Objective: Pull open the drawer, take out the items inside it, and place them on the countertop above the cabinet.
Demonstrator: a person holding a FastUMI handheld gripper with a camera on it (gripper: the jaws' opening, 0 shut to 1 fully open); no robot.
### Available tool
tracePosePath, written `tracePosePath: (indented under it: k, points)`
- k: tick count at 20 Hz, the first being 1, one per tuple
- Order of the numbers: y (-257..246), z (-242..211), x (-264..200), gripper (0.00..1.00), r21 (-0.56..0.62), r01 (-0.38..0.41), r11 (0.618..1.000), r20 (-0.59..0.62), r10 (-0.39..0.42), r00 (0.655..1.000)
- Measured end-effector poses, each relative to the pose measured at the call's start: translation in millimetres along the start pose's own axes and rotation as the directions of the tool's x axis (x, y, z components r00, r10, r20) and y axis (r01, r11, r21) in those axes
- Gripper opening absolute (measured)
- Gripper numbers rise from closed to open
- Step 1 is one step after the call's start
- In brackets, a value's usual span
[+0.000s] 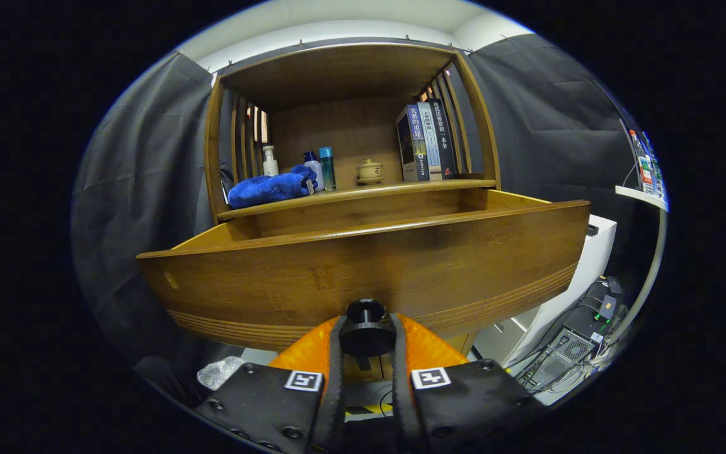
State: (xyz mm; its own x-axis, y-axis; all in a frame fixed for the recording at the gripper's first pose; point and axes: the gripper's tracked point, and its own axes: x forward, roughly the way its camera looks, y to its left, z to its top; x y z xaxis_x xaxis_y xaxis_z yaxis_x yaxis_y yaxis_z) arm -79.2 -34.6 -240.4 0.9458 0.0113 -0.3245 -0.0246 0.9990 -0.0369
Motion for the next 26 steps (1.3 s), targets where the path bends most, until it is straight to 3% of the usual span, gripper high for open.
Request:
tracePosePath:
  k: [3, 14, 18, 22, 26]
  points:
    - [-3, 16, -3, 0.53, -0.018, 0.031, 0.999, 0.013, -0.031, 0.999]
    - [22, 113, -17, 0.95, -0.073, 0.007, 0.997, 0.107, 0.001, 0.994]
    - [27, 149, 5, 0.96, -0.006, -0.007, 1.000, 0.122, 0.008, 0.993]
    - [23, 171, 39, 0.97, 0.032, 0.056, 0.998, 0.070, -0.058, 0.996]
    - [39, 164, 74, 0.98, 0.063, 0.011, 0.998, -0.093, -0.005, 0.996]
